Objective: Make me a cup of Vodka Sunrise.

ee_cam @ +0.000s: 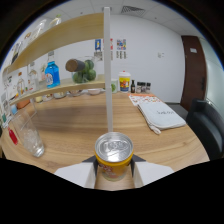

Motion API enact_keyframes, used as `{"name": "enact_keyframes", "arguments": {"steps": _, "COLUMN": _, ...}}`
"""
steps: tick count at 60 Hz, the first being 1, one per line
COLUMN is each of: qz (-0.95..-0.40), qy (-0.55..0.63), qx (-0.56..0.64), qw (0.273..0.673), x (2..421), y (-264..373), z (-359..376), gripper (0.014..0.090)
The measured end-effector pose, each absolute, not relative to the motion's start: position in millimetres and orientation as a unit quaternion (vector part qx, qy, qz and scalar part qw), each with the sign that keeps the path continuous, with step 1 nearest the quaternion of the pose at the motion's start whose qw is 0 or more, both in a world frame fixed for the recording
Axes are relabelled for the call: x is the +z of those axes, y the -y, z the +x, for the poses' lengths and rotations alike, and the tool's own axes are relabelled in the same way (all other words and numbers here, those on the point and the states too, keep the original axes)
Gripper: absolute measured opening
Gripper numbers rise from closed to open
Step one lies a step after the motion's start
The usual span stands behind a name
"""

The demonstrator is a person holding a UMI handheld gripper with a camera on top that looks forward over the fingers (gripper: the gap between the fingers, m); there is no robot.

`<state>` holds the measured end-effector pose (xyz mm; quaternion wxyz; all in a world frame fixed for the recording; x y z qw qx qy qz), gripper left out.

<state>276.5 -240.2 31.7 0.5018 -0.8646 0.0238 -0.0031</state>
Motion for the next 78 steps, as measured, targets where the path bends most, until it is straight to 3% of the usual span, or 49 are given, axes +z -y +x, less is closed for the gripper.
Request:
{"name": "enact_keyframes", "arguments": {"steps": 2, "qz": -0.868, "qy": -0.025, "qx": -0.01, "qw": 0.495, "x": 32, "y": 242, "z": 278, "gripper": 0.0574}}
{"name": "enact_keyframes", "arguments": {"steps": 8, "qz": -0.87, "qy": -0.039, "qx": -0.041, "qw": 0.49, "x": 48, "y": 250, "z": 287, "gripper": 0.0806}}
{"name": "enact_keyframes", "arguments": {"steps": 15, "qz": -0.86, "qy": -0.06, "qx": -0.036, "qw": 0.506, "x": 91, "y": 264, "z": 274, "gripper": 0.0859}}
{"name": "enact_keyframes", "arguments": {"steps": 27, "qz": -0.841, "qy": -0.073, "qx": -0.028, "qw": 0.535, "x": 147, "y": 299, "z": 214, "gripper": 0.0854}}
{"name": "enact_keyframes", "arguments": {"steps": 44, "qz": -0.833, "qy": -0.049, "qx": 0.004, "qw": 0.55, "x": 149, "y": 315, "z": 79, "gripper": 0.0853}}
{"name": "enact_keyframes", "arguments": {"steps": 65, "qz": -0.788, "qy": -0.005, "qx": 0.039, "qw": 0.614, "x": 224, "y": 213, "z": -30, "gripper": 0.0852}}
{"name": "enact_keyframes", "arguments": {"steps": 78, "qz": -0.789, "qy": 0.008, "qx": 0.029, "qw": 0.613, "x": 221, "y": 140, "z": -56, "gripper": 0.0804}}
